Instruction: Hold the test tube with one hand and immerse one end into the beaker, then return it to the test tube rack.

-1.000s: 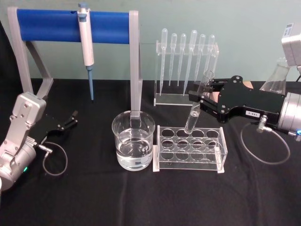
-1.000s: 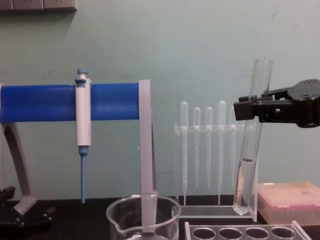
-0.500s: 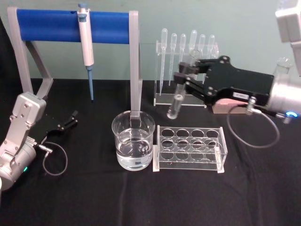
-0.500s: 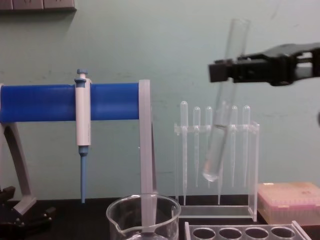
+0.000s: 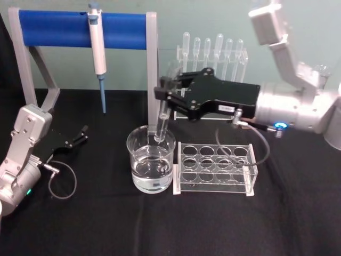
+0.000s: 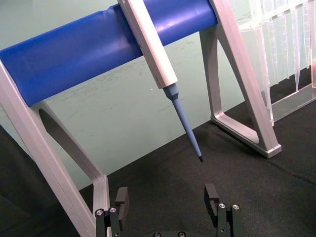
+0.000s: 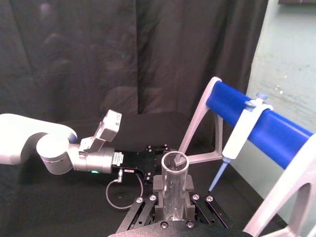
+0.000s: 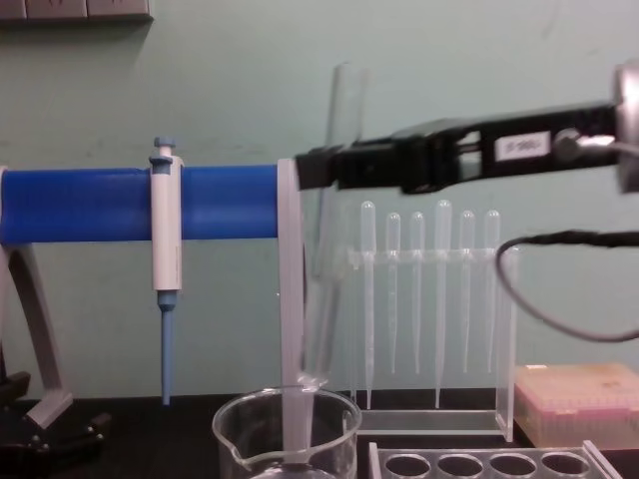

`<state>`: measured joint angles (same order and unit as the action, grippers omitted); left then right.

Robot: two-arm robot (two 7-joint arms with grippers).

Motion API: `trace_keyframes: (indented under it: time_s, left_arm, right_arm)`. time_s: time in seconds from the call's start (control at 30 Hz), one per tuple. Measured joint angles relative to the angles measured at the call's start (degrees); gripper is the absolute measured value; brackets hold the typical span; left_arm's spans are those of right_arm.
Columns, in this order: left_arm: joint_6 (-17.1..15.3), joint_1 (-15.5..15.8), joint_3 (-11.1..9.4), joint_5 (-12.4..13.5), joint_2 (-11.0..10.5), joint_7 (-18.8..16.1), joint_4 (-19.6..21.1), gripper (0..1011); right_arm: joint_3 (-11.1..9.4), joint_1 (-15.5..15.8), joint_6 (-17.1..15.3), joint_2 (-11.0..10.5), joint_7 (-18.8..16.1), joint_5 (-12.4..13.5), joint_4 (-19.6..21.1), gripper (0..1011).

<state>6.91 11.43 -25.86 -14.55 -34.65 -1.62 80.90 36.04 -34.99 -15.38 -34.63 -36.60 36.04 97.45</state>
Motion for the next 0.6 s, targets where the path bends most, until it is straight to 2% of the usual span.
trace_keyframes:
  time_s: [0.23,0.6]
  left_arm:
    - [0.0,0.0,0.0,0.0,0.0,0.0,0.0,1000]
    - [0.0,0.0,0.0,0.0,0.0,0.0,0.0,1000]
  right_arm:
    - [3.0,-0.9,0.6,2.2,0.3,-1.9,-3.9,224]
    - [5.1,0.4,3.6,4.3,0.1,-4.6,-8.4,224]
